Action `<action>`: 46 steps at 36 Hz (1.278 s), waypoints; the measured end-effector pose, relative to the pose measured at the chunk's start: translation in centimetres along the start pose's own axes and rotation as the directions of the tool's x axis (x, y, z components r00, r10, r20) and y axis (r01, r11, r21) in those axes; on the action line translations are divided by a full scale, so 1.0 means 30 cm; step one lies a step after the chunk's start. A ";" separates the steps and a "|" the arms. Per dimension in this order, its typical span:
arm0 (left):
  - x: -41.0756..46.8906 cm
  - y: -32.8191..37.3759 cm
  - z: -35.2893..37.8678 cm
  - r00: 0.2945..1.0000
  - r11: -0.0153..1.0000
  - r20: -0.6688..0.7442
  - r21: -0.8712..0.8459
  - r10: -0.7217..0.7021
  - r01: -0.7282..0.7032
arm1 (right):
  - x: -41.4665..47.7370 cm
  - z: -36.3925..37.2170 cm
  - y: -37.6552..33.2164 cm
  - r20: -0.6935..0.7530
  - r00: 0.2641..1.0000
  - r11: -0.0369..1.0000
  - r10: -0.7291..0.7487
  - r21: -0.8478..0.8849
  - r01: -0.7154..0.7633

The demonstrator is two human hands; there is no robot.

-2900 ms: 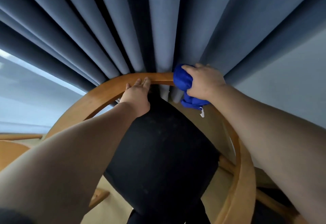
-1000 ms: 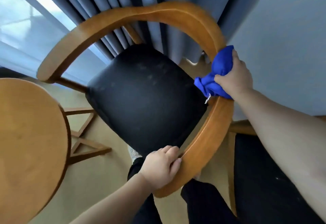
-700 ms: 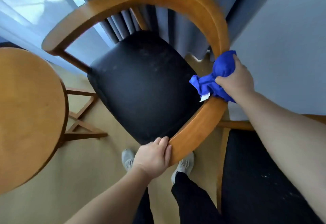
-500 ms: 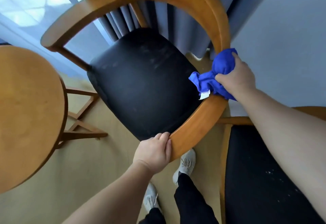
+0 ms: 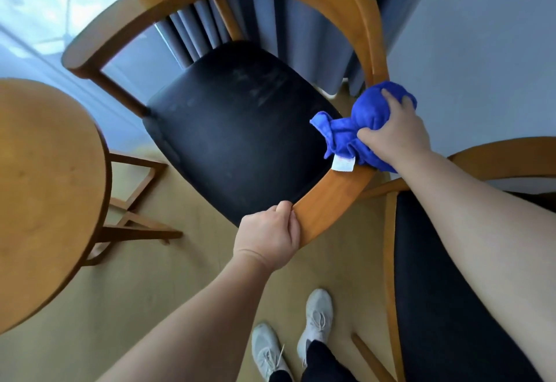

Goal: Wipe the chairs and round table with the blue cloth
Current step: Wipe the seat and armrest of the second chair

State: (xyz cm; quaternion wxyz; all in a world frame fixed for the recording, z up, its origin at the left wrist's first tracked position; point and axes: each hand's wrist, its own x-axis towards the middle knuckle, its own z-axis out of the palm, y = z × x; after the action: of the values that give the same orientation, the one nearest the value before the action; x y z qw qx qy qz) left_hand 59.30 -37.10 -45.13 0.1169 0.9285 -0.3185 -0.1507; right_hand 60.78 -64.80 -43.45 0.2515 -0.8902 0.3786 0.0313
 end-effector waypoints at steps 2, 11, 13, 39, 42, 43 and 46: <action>0.001 -0.001 0.001 1.000 1.000 -0.008 -0.003 -0.004 0.004 | -0.004 0.001 -0.004 0.013 1.000 1.000 0.014 -0.024 -0.014; -0.016 -0.005 0.003 0.996 0.999 -0.069 -0.008 -0.050 0.049 | -0.046 0.032 -0.052 0.036 0.997 0.976 0.061 -0.212 -0.052; -0.017 -0.008 0.003 0.996 0.999 -0.079 -0.024 -0.047 0.045 | -0.059 0.037 -0.060 0.028 0.998 0.970 0.051 -0.241 -0.042; -0.139 -0.655 -0.282 0.979 0.991 0.150 -0.014 0.136 -0.136 | -0.583 0.264 -0.355 0.118 0.972 0.920 0.202 -0.363 -0.147; -0.118 -0.697 -0.340 0.976 0.987 0.143 -0.014 0.163 -0.163 | -0.657 0.292 -0.399 0.134 0.966 0.925 0.220 -0.344 -0.163; -0.112 -0.708 -0.357 0.975 0.985 0.145 -0.018 0.171 -0.171 | -0.677 0.300 -0.411 0.143 0.964 0.926 0.223 -0.341 -0.163; -0.081 -0.725 -0.404 0.968 0.980 0.156 -0.001 0.198 -0.200 | -0.713 0.317 -0.446 0.163 0.958 0.926 0.235 -0.336 -0.170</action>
State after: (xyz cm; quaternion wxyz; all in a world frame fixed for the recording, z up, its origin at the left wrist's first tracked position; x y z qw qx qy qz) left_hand 73.87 -17.37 -40.21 0.0997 0.8781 -0.4193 -0.2076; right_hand 56.08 -38.38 -40.79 0.1366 -0.8673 0.4313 0.2076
